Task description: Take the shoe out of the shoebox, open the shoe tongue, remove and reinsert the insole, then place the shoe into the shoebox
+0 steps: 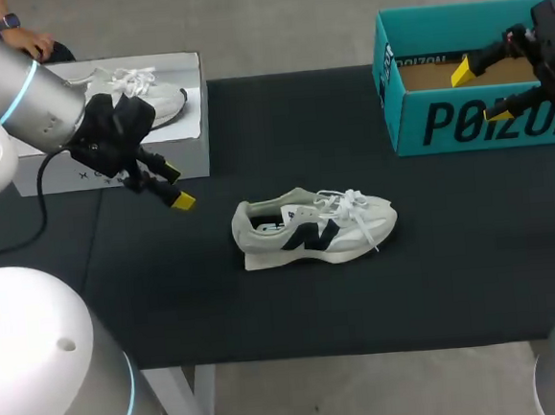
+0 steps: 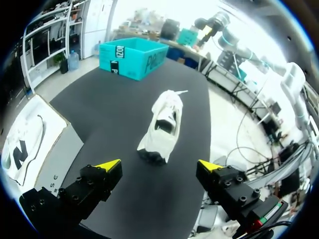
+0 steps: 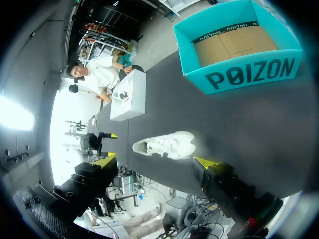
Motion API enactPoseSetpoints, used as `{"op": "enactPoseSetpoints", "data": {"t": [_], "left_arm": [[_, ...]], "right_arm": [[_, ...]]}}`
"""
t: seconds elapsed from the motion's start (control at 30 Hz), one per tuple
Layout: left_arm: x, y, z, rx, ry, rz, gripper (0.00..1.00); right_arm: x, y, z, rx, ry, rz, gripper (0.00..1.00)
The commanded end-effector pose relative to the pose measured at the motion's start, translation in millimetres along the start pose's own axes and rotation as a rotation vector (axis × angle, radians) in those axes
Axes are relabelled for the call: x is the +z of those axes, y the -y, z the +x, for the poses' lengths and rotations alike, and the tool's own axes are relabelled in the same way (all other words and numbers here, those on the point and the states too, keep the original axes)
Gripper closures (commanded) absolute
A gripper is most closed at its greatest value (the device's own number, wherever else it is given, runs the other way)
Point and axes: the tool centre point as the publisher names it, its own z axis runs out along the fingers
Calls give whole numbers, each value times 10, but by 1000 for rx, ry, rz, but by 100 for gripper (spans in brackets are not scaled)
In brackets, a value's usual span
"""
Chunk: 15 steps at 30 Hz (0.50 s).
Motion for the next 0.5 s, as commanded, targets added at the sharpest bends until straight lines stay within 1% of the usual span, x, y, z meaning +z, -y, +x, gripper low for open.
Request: {"op": "enactPoseSetpoints", "data": {"t": [0.03, 0.27, 0.5], "left_arm": [[19, 4, 20, -16, -11, 5, 0], [33, -21, 77, -57, -56, -7, 0], [75, -56, 85, -66, -75, -20, 0]], "right_arm": [[6, -5, 2, 2, 4, 1, 0], [6, -5, 2, 2, 4, 1, 0], [6, -5, 2, 2, 4, 1, 0]]}}
